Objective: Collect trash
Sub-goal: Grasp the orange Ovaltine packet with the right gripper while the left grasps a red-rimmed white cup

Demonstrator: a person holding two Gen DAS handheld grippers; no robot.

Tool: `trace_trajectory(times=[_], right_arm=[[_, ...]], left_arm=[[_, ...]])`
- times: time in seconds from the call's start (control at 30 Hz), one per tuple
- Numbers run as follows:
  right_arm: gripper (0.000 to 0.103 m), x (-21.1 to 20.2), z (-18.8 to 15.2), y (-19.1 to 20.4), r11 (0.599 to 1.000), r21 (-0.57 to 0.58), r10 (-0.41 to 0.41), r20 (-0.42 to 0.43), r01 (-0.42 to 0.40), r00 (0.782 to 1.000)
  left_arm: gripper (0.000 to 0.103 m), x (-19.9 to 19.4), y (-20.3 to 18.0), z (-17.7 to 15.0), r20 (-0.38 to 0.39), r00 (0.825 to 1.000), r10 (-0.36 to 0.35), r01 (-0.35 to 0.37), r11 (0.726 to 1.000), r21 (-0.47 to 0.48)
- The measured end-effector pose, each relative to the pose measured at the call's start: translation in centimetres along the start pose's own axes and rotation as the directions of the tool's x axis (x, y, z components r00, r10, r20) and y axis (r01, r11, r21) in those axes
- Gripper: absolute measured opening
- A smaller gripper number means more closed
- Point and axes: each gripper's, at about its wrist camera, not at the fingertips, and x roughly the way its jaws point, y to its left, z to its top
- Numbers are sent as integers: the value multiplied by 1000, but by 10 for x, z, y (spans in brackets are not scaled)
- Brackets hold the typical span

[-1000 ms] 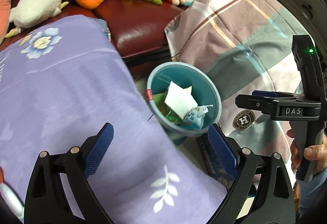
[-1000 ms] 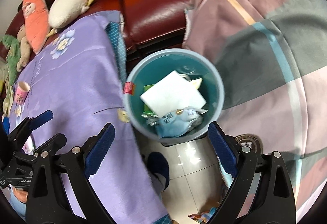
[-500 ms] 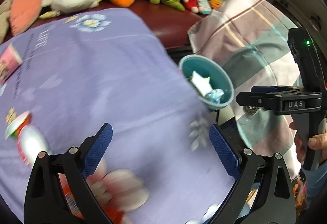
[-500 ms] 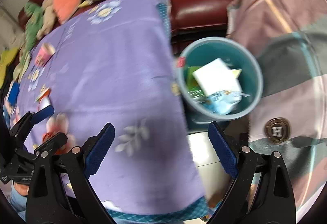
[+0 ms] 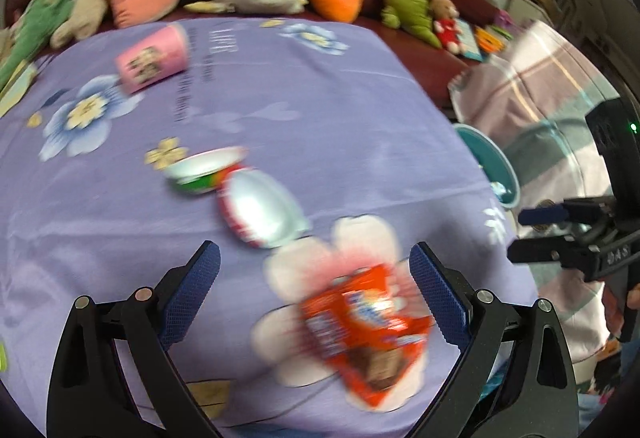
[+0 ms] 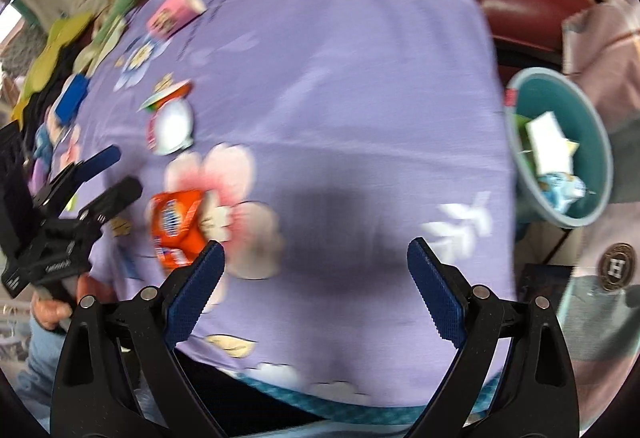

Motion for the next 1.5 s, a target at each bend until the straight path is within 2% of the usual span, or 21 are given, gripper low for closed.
trace_trajectory(times=[0.2,0.37,0.53,0.6,0.63,0.67,0.7,0.73,0.8,1.2,1.37,1.43,1.5], right_arm=[[89,25,0,62,994,-86,69,-59,-74,996],[88,47,-5,100,984,-155,77,-100,-92,992],[81,68,-6,118,980,-177,64,-128,-86,990],[71,75,-6,123,979,-191,53,-134,-78,990],[65,78,-6,124,978,-197,46,-138,-72,989],[50,81,-6,124,977,-200,40,-143,-69,989],[41,82,-6,123,977,-202,37,-148,-66,988],[40,83,-7,121,977,-203,36,-150,-66,988],[32,80,-5,115,979,-194,43,-140,-70,989],[31,49,22,57,997,-62,46,-49,-49,998],[31,41,30,39,998,-38,44,-17,-44,999],[31,40,32,33,998,-28,47,-10,-47,999],[31,40,34,27,999,-20,48,-6,-48,999]], left_arm=[[96,-6,54,-16,1,1000,31,-31,995,-93],[96,-10,85,-26,3,999,40,-39,985,-169],[96,-13,99,-30,15,999,49,-45,978,-202],[96,-13,101,-30,18,999,45,-40,976,-215],[96,-13,103,-30,17,999,42,-38,975,-220],[96,-12,103,-30,16,999,41,-36,975,-221],[96,-11,103,-30,14,999,40,-36,975,-219],[96,-10,102,-29,13,999,38,-35,975,-219],[96,-7,99,-27,11,999,31,-28,976,-215],[95,20,57,-1,1,1000,-8,8,987,-158],[75,34,46,8,-19,1000,-3,1,989,-145],[63,40,43,11,-33,999,0,-5,989,-145],[58,45,41,13,-44,999,2,-8,989,-146]])
